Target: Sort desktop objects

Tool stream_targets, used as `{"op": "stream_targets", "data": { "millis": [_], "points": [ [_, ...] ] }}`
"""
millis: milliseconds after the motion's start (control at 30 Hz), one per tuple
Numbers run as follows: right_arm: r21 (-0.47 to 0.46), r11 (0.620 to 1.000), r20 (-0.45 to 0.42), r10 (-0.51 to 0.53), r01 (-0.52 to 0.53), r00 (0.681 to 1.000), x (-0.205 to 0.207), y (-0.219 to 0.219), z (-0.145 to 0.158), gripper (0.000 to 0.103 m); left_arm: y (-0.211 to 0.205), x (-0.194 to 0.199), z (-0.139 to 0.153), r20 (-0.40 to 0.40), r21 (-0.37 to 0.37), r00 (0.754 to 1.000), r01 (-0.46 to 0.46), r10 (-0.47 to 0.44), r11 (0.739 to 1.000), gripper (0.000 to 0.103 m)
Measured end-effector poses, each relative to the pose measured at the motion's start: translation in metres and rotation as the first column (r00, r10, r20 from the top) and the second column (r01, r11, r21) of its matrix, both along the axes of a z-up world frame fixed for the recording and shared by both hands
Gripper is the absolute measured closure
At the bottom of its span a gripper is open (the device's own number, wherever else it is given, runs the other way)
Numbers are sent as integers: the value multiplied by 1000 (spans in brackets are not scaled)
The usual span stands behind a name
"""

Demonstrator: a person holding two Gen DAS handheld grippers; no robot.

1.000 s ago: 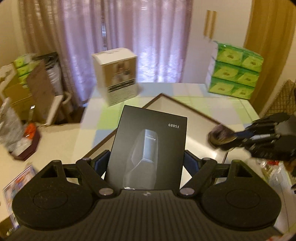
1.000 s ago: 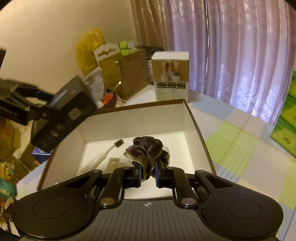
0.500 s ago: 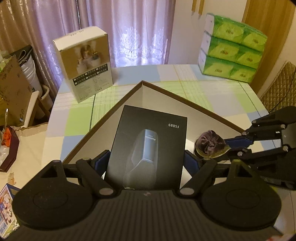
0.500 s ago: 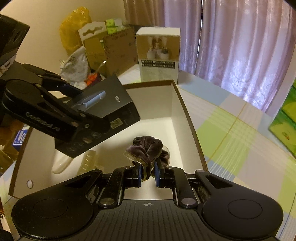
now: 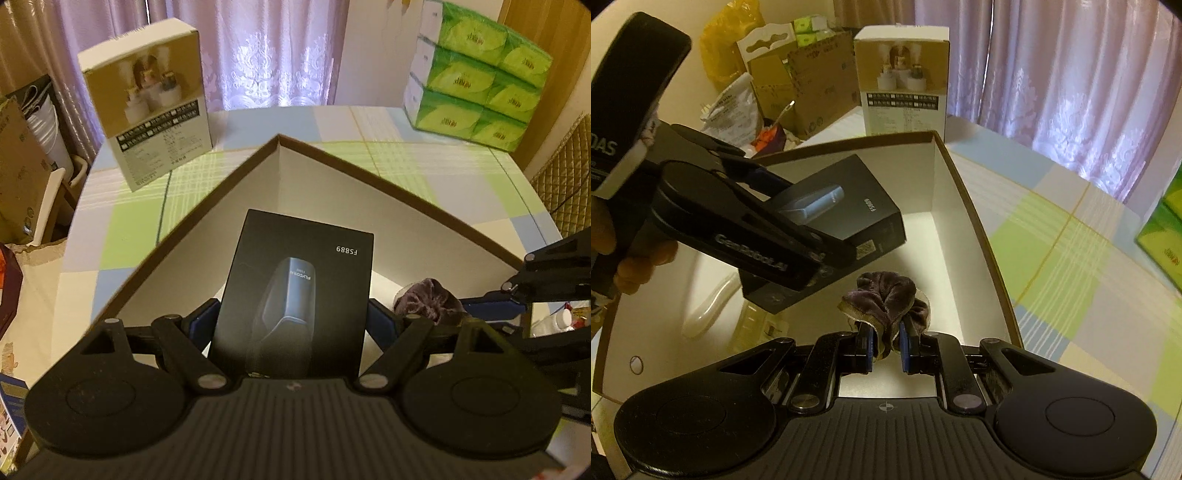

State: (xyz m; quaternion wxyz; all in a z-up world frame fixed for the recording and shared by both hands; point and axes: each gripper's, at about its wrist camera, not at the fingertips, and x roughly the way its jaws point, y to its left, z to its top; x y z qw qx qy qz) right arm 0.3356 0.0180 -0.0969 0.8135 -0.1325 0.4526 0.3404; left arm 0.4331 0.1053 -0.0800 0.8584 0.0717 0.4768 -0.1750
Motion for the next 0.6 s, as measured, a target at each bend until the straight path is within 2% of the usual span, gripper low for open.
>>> {"op": "stream_targets", "data": {
  "millis": [300, 400, 600],
  "points": [
    [-24, 999, -15, -22, 22, 1000, 6, -1, -8, 92, -9, 13, -27, -34, 36, 999, 21, -20, 999, 25],
    [-28, 999, -18, -24, 24, 1000, 7, -1, -9, 92, -10, 13, -27, -4, 51, 999, 36, -36, 998, 21],
    [-33, 999, -29, -19, 18, 999, 7, -1, -12, 92, -4, 11, -20, -11, 28, 999, 39, -38, 999, 21]
  ]
}}
